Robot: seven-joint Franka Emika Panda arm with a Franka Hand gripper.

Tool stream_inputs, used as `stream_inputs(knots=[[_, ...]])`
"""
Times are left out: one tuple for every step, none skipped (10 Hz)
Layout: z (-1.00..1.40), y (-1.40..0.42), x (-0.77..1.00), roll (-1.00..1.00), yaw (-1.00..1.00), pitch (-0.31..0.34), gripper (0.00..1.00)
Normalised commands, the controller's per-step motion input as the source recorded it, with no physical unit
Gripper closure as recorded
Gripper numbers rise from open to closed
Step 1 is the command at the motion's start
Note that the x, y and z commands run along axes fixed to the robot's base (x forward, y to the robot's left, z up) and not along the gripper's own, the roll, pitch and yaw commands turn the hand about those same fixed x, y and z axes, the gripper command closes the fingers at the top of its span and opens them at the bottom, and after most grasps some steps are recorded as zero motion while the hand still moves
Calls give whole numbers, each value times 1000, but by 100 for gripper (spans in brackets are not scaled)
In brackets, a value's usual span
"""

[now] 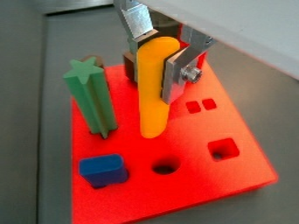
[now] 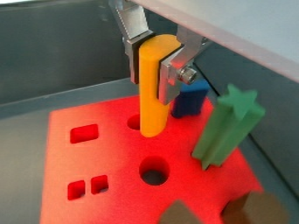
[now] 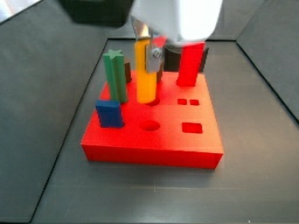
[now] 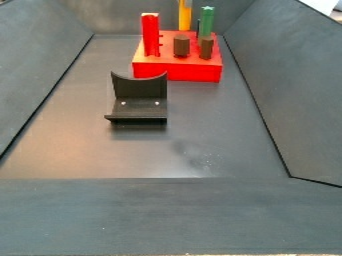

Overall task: Pick up the oval object. Move up. Move to above the board. Insert the oval object.
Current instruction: Insert the oval object.

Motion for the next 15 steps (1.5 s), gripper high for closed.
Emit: stream_inputs(knots=[[-209, 0, 0, 6, -1000, 0, 100], [-166, -6, 0, 20, -1000, 0, 100], [-3, -83, 0, 63, -971, 9, 100], [0, -157, 0, 91, -909, 33, 100], [34, -191, 0, 111, -874, 39, 100], [17, -217, 0, 140, -840, 34, 100], [0, -246, 0, 146, -809, 7, 100], [0, -277, 60, 183, -660, 21, 100], [-11, -371, 194, 256, -420, 83, 100], [0, -520, 211, 414, -140, 134, 100], [-166, -463, 0, 323, 0, 0, 100], [-231, -406, 103, 241, 0, 0, 100], [-197, -343, 194, 243, 0, 0, 100], [-174, -120, 220, 201, -71, 31, 100], [-106, 51, 186, 100, -317, 56, 100]])
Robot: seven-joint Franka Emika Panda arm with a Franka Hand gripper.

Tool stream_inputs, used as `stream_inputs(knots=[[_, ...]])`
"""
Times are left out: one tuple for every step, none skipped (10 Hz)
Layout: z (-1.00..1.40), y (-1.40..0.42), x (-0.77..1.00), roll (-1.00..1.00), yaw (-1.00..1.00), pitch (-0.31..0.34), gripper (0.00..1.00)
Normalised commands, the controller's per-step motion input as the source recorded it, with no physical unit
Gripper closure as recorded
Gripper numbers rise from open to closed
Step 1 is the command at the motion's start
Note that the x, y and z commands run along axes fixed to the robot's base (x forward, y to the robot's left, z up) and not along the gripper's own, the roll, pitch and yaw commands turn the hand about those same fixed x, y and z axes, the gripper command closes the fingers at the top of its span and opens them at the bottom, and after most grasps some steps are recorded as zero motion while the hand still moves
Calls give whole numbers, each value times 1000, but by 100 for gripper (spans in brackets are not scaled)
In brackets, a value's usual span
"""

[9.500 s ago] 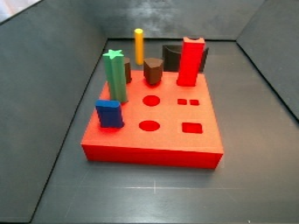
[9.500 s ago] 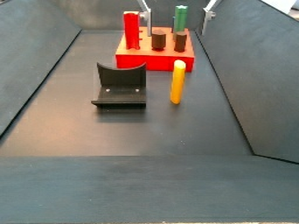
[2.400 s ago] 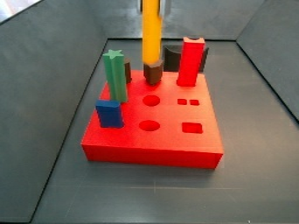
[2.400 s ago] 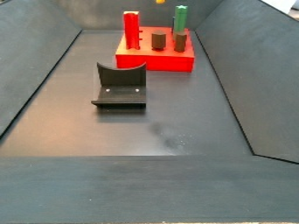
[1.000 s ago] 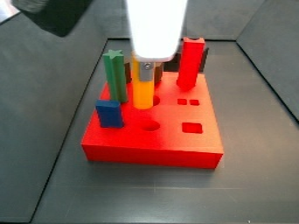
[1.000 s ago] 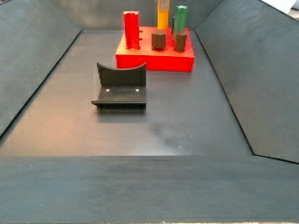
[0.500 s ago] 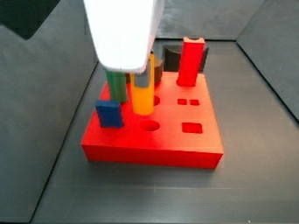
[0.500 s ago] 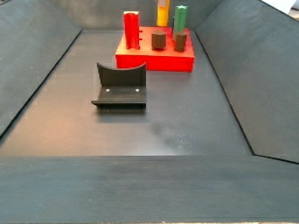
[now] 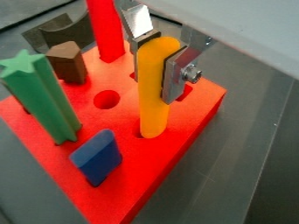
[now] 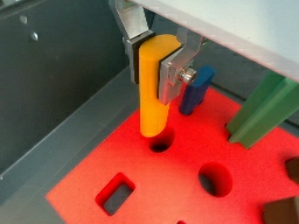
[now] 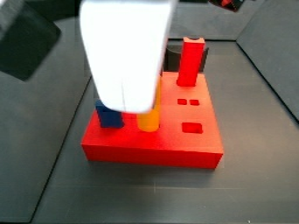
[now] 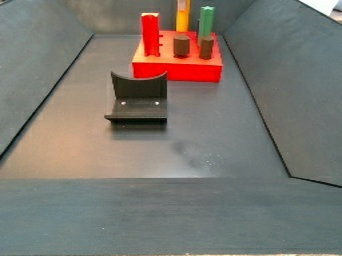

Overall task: Pick up the oval object. Move up. Move to above the board. Insert the oval object.
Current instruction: Insert the oval object.

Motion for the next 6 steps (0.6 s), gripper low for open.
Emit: stream_inputs(knots=[[-34, 200, 157, 27, -314, 34, 100], [0, 237, 80, 0, -300, 29, 100], [-37, 160, 0, -33, -277, 0, 100], [-80, 0, -54, -53, -131, -26, 100], [-146, -69, -77, -19, 0, -40, 100], [-246, 0, -74, -27, 0, -43, 100]])
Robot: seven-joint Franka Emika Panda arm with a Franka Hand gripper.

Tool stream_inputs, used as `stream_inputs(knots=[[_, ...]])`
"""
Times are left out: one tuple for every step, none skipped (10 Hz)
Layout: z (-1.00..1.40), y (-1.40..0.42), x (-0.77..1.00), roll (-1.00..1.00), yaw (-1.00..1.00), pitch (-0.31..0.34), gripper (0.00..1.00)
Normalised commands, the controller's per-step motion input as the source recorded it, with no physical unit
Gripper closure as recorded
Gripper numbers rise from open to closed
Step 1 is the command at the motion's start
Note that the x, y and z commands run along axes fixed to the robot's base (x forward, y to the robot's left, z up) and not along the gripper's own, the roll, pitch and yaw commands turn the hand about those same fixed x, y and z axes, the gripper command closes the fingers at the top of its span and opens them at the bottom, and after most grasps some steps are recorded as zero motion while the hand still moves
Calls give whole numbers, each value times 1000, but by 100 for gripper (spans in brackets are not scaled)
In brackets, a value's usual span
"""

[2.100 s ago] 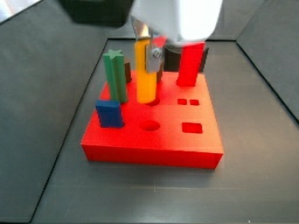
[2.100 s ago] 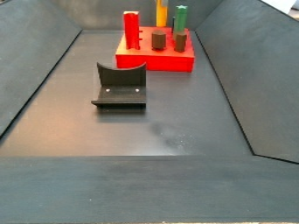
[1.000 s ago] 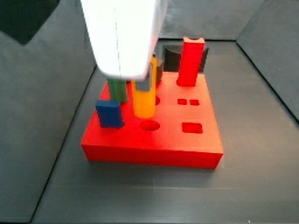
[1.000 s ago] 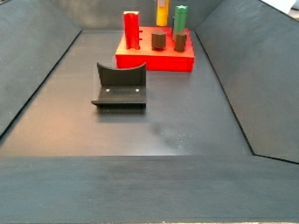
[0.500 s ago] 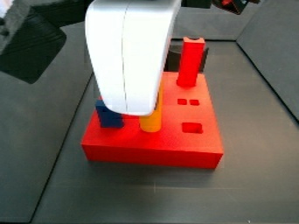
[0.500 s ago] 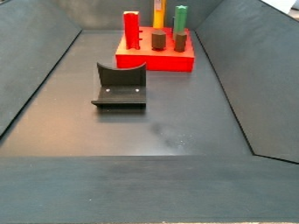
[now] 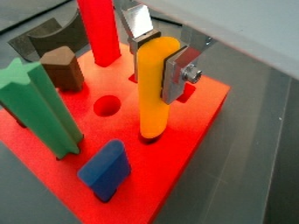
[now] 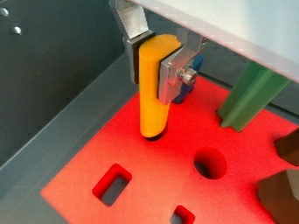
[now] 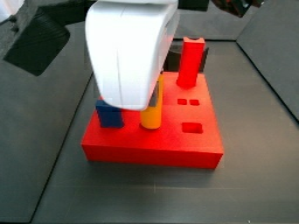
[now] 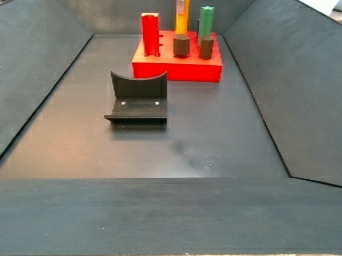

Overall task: Pick up the oval object. Move up. Move to above the board. Insert the oval object.
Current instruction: Insert the oval object.

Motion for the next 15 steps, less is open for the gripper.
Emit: stream_inputs(knots=[[-220, 169, -60, -159, 0, -53, 100], [0, 211, -26, -189, -34, -26, 100], [-26, 74, 0, -213, -3, -50, 100], [-131, 0, 0, -239, 0, -91, 100], [-260, 0, 0, -201, 0, -86, 100], [-377, -6, 0, -111, 0, -99, 100], [-397, -17, 0, -64, 40, -91, 100], [-337, -46, 0, 0, 89, -90, 100], [-263, -117, 0, 17, 23, -24, 100], [-243, -146, 0, 40, 0, -3, 100], [-229, -189, 0, 59, 0, -6, 100], [-291, -163, 0, 30, 0, -43, 100], [-440, -149, 0, 50, 0, -84, 100], [-360, -91, -6, 21, 0, -80, 100], [-69, 0, 0, 0, 0, -91, 100]])
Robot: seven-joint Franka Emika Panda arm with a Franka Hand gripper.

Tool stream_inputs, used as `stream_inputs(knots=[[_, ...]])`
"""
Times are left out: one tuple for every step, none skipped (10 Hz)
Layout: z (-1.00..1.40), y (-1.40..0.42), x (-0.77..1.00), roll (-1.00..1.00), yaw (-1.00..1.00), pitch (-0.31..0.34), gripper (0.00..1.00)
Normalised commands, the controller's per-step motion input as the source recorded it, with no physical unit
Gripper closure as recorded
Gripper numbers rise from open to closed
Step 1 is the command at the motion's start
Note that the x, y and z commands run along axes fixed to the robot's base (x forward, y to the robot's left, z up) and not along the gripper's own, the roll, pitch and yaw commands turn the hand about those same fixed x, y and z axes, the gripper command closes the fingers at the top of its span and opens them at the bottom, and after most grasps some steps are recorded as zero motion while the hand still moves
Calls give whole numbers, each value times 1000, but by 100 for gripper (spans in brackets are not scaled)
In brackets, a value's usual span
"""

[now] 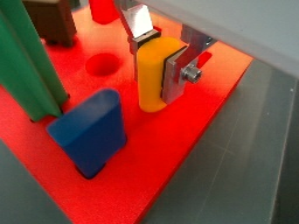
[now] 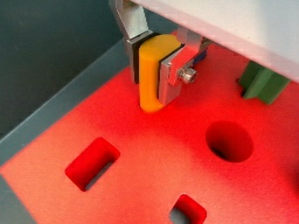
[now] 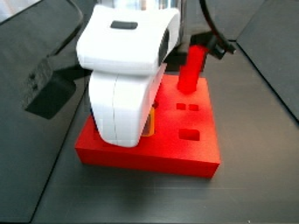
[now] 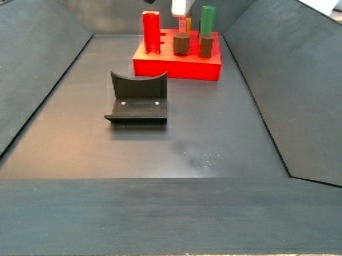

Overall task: Pick up the oval object. Move up. Move to above the board. Insert the oval object.
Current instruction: Insert the oval object.

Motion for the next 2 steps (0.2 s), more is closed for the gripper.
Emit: stream_inputs(knots=[[-74, 0, -11, 0, 0, -80, 100], [0, 0, 0, 0, 0, -6, 100]])
